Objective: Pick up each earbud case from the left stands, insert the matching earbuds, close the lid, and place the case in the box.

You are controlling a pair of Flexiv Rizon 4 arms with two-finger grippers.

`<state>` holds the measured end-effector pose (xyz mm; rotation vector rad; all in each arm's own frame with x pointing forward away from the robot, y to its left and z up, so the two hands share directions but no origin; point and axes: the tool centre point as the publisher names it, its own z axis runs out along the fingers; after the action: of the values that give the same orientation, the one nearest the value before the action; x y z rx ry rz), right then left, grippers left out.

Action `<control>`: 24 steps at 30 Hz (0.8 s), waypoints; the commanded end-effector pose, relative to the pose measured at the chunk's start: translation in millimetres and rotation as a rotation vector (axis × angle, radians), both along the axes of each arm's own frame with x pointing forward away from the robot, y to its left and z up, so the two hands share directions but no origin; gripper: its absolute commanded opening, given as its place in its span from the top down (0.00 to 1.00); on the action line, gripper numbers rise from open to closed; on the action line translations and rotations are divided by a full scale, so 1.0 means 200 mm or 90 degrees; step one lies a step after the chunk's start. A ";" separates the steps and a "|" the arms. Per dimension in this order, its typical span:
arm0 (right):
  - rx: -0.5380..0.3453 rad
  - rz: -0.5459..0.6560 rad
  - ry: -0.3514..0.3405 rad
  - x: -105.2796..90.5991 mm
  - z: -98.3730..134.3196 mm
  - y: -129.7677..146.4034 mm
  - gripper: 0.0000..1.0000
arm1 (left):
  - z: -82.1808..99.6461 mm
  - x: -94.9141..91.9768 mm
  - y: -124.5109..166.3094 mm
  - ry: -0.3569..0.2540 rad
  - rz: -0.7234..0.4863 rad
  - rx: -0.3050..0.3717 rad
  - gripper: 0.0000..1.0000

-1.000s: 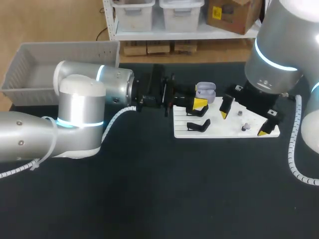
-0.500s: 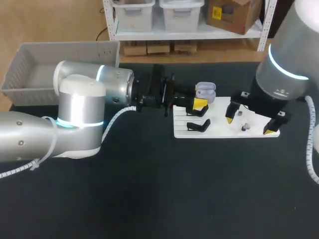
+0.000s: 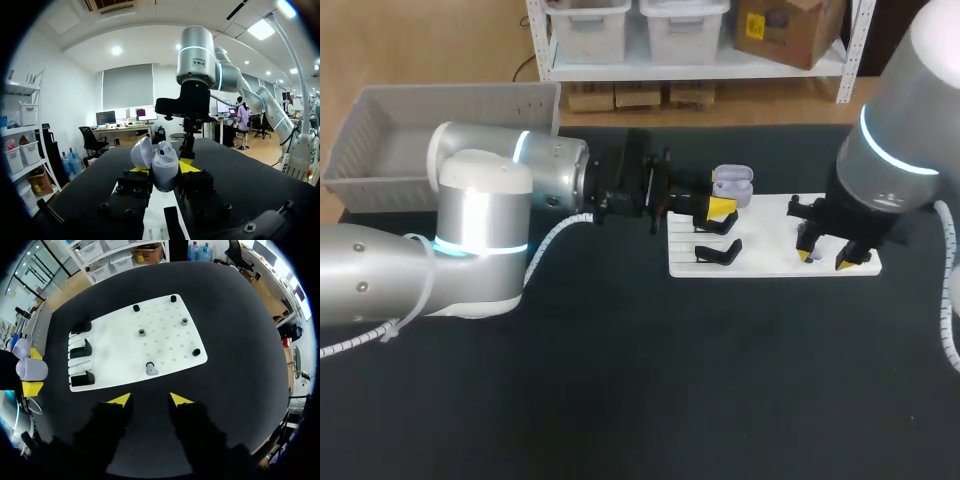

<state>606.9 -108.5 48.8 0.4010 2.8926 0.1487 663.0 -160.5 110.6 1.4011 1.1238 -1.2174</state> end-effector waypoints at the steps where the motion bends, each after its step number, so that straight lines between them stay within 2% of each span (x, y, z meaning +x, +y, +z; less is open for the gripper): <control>1: -0.004 0.003 0.014 0.06 -0.04 0.03 0.58 | 0.00 -0.01 0.00 -0.002 0.003 -0.001 1.00; 4: -0.019 -0.011 0.018 0.08 -0.07 0.02 0.59 | 0.00 -0.01 0.00 -0.002 0.003 -0.001 1.00; 6: -0.011 -0.019 0.024 0.09 -0.08 0.01 0.60 | 0.00 -0.01 0.00 -0.002 0.003 -0.001 1.00; 11: -0.001 -0.031 0.030 0.11 -0.11 -0.01 0.67 | 0.00 -0.01 0.00 -0.002 0.003 -0.001 1.00; 24: 0.007 -0.042 0.033 0.13 -0.14 -0.03 0.68 | 0.00 -0.01 0.00 -0.002 0.003 -0.001 1.00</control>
<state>632.1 -112.8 22.5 0.5055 2.9293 0.1425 663.0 -160.5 110.6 1.4011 1.1238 -1.2174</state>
